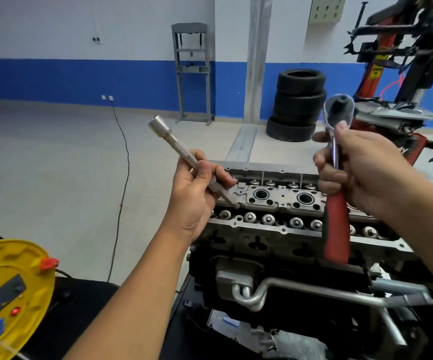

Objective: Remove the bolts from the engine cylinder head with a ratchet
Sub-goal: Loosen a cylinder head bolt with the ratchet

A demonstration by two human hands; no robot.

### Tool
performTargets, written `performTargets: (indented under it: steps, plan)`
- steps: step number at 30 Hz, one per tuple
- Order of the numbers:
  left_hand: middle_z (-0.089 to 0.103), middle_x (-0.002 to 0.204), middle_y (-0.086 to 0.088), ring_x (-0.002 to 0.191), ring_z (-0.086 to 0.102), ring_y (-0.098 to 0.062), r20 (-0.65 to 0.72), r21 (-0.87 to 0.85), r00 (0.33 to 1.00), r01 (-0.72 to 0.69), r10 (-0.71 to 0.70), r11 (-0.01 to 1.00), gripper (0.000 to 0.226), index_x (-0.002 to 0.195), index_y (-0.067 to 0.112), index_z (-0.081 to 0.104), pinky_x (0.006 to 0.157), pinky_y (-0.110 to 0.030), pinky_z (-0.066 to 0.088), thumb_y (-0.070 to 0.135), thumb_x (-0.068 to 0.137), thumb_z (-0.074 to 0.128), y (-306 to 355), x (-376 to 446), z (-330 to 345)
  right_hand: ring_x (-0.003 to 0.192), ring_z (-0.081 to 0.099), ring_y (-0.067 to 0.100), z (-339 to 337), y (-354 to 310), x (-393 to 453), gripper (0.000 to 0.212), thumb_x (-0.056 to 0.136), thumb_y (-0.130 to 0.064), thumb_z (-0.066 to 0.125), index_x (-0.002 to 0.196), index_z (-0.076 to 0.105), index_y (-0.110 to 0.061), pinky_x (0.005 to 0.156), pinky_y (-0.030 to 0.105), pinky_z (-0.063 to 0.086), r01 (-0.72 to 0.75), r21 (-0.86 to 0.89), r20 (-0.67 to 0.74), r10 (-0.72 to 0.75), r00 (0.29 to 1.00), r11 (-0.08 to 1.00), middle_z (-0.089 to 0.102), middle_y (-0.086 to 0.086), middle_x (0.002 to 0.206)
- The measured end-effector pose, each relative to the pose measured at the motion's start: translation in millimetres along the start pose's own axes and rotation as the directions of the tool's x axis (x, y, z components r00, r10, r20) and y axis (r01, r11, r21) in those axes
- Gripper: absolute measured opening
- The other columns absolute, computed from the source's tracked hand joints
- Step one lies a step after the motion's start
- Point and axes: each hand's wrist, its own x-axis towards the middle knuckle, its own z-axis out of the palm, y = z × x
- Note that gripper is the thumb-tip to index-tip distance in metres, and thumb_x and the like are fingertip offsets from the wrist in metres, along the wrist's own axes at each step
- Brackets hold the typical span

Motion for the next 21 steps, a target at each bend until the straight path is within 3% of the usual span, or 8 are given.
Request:
performTargets:
  steps: [5, 7, 12, 14, 17, 21]
  plan:
    - [0.072, 0.084, -0.003, 0.095, 0.073, -0.03, 0.117, 0.231, 0.991, 0.037, -0.066, 0.972, 0.002, 0.103, 0.028, 0.053, 0.095, -0.052, 0.056, 0.028, 0.105, 0.052, -9.4, 1.5, 7.0, 0.035, 0.028, 0.012, 9.0, 8.2, -6.8, 0.03, 0.108, -0.048, 0.047, 0.103, 0.049, -0.019, 0.044, 0.018, 0.029, -0.029, -0.072, -0.04, 0.026, 0.999, 0.997, 0.053, 0.009, 0.061]
    - [0.075, 0.091, -0.005, 0.1, 0.073, -0.03, 0.171, 0.36, 0.983, 0.005, -0.071, 0.933, 0.006, 0.099, 0.035, 0.056, 0.097, -0.055, 0.056, 0.033, 0.102, 0.052, -8.9, 1.4, 6.6, 0.034, 0.027, 0.011, 11.4, 8.2, -10.4, 0.029, 0.108, -0.049, 0.048, 0.103, 0.049, -0.02, 0.045, 0.018, 0.03, -0.019, -0.098, -0.027, 0.016, 0.999, 0.995, 0.053, 0.008, 0.06]
    - [0.078, 0.102, -0.002, 0.097, 0.075, -0.021, 0.235, 0.599, 0.968, -0.071, -0.091, 0.797, 0.016, 0.103, 0.033, 0.058, 0.094, -0.054, 0.059, 0.048, 0.098, 0.06, -2.4, 5.2, -6.5, 0.033, 0.028, 0.012, 22.4, 7.1, -14.8, 0.029, 0.107, -0.046, 0.052, 0.101, 0.048, -0.018, 0.043, 0.017, 0.028, 0.001, -0.133, -0.026, -0.005, 1.0, 0.991, 0.054, 0.008, 0.06]
    - [0.077, 0.103, -0.002, 0.098, 0.075, -0.023, 0.247, 0.606, 0.967, -0.099, -0.068, 0.789, 0.01, 0.099, 0.038, 0.063, 0.092, -0.05, 0.06, 0.047, 0.095, 0.065, -0.3, 2.2, -11.0, 0.034, 0.029, 0.012, 27.0, 9.4, -15.7, 0.029, 0.107, -0.045, 0.051, 0.097, 0.049, -0.018, 0.044, 0.017, 0.029, 0.01, -0.161, -0.035, -0.016, 0.999, 0.987, 0.057, 0.009, 0.062]
    - [0.077, 0.102, -0.005, 0.098, 0.075, -0.028, 0.223, 0.531, 0.975, -0.118, -0.003, 0.839, 0.008, 0.102, 0.025, 0.065, 0.093, -0.049, 0.061, 0.028, 0.095, 0.068, -4.6, -4.9, -11.0, 0.037, 0.032, 0.013, 33.4, 13.3, -15.3, 0.025, 0.108, -0.041, 0.052, 0.104, 0.053, -0.017, 0.044, 0.019, 0.028, 0.014, -0.21, -0.063, -0.028, 0.998, 0.978, 0.063, 0.01, 0.066]
    - [0.076, 0.101, -0.007, 0.098, 0.075, -0.027, 0.227, 0.532, 0.974, -0.143, 0.022, 0.835, 0.01, 0.103, 0.017, 0.064, 0.092, -0.042, 0.061, 0.024, 0.096, 0.066, -6.6, -5.2, -10.2, 0.038, 0.033, 0.013, 39.0, 16.9, -14.9, 0.015, 0.108, -0.037, 0.052, 0.105, 0.054, -0.022, 0.044, 0.02, 0.028, -0.009, -0.193, -0.078, -0.006, 0.997, 0.981, 0.067, 0.011, 0.073]
